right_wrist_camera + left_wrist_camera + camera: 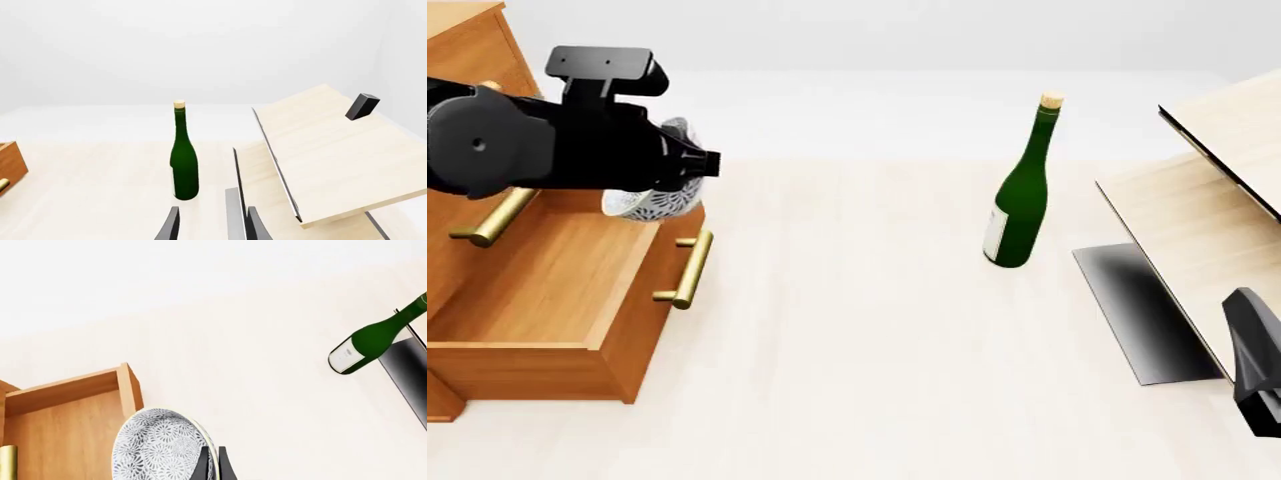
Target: Put the bowl in the bottom drawer of the cabinet.
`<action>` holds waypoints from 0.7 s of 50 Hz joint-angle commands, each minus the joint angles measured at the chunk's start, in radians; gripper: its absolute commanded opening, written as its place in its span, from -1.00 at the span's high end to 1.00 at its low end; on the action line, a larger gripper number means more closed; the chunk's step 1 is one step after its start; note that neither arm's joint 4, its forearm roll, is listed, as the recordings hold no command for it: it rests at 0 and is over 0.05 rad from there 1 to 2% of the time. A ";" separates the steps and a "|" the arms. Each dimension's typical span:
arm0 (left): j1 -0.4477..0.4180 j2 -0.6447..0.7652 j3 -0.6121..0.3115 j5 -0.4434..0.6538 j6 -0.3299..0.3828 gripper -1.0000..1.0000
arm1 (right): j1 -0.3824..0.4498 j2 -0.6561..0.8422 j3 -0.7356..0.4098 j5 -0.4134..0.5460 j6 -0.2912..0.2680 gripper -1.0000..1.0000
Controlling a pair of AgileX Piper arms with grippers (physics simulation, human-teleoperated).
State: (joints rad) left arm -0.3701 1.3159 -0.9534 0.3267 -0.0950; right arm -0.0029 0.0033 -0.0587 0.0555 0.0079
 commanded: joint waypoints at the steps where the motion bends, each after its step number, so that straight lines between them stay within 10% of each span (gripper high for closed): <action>1: 0.051 -0.054 0.033 -0.005 0.012 1.00 | 0.000 0.000 0.000 0.000 0.000 -1.00; 35: 0.207 -0.122 0.186 -0.069 0.019 1.00 | 0.000 0.000 0.000 0.000 0.000 -1.00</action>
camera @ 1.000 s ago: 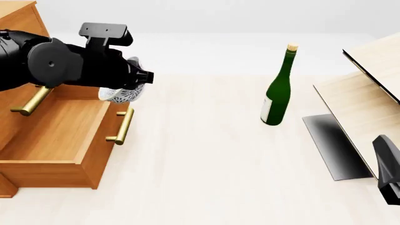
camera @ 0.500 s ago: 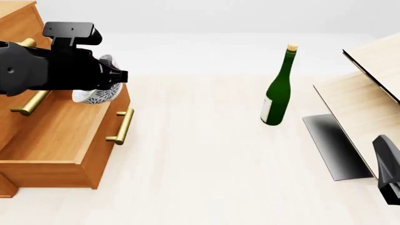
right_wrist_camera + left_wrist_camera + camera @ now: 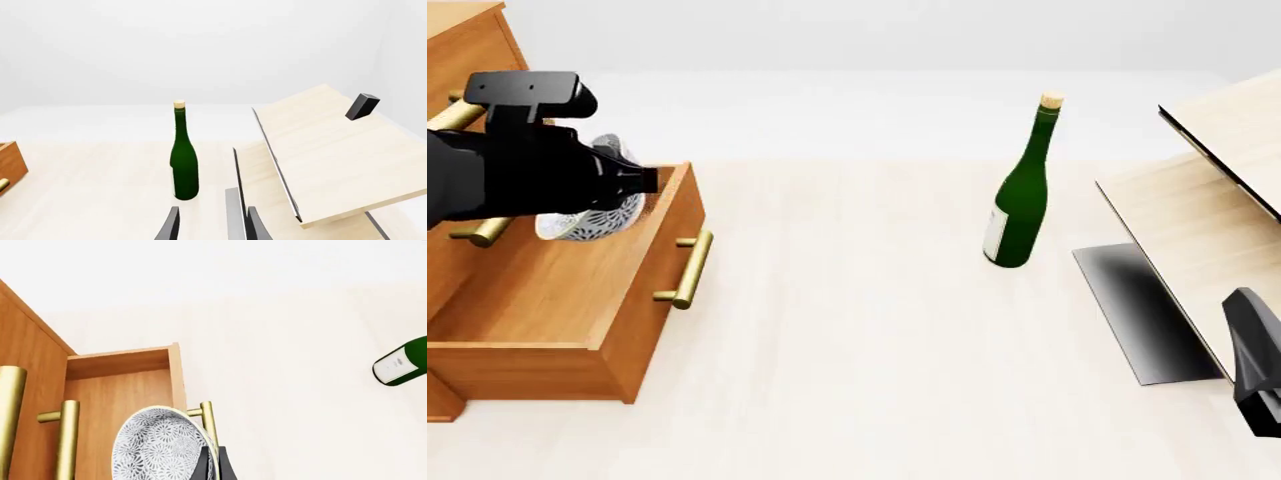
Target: Put the bowl in the bottom drawer of the cabinet.
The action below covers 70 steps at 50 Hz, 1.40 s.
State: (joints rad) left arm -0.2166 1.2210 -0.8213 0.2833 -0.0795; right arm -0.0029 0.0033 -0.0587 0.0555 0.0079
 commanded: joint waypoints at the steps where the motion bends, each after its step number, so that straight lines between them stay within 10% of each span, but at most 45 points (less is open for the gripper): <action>1: 0.051 -0.026 0.056 -0.027 0.003 1.00 | 0.000 0.000 0.000 0.000 0.000 -1.00; 70: 0.158 0.063 0.159 -0.135 0.025 1.00 | 0.000 0.000 0.000 0.000 0.000 -1.00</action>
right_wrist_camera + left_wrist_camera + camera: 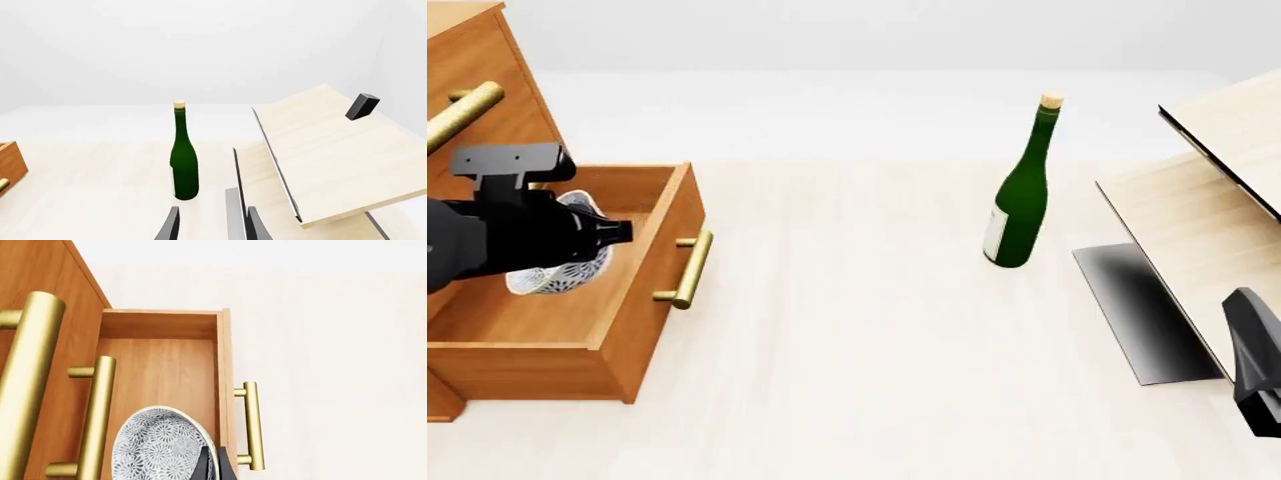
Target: Put the bowl in the bottom drawer of the cabinet.
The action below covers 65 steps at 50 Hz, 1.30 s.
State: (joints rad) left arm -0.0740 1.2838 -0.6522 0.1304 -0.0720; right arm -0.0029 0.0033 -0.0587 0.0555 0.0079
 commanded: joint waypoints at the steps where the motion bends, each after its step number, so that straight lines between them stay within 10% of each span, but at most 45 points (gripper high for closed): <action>1: 0.015 0.001 -0.009 0.017 0.018 1.00 | 0.000 0.000 0.000 0.000 0.000 -1.00; 65: 0.098 0.138 0.012 -0.097 0.062 1.00 | 0.000 0.000 0.000 0.000 0.000 -1.00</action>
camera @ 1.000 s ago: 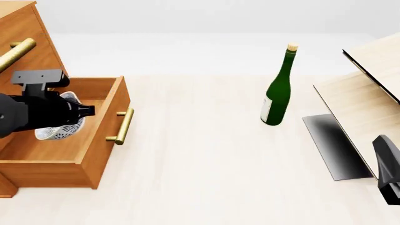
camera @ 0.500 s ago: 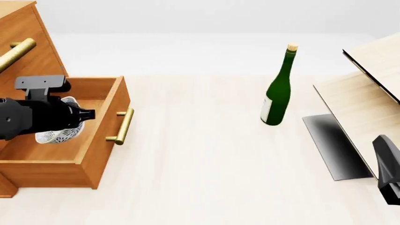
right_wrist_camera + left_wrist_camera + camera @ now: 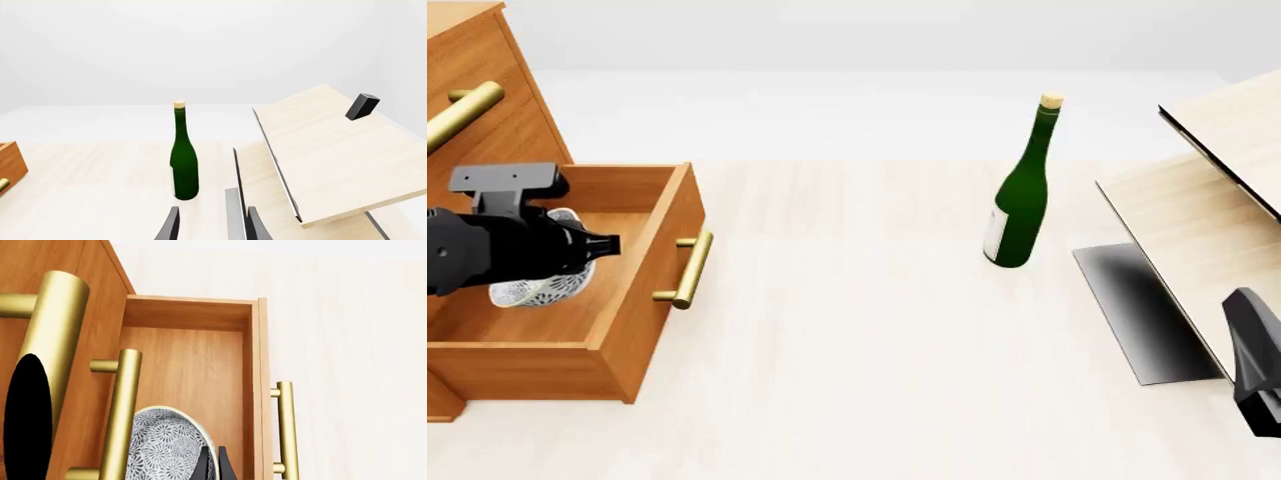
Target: Put the bowl in the bottom drawer of the cabinet.
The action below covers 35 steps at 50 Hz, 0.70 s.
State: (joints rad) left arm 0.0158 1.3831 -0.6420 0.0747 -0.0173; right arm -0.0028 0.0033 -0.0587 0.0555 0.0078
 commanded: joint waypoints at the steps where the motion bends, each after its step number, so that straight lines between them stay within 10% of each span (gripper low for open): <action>1: 0.009 0.045 0.005 -0.051 0.008 1.00 | 0.000 0.000 0.000 0.000 0.000 -1.00; 35: 0.027 0.091 0.012 -0.070 0.020 1.00 | 0.000 0.000 0.000 0.000 0.000 -1.00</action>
State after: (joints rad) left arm 0.0432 1.4625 -0.6276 0.0141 -0.0050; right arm -0.0029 0.0033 -0.0587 0.0555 0.0079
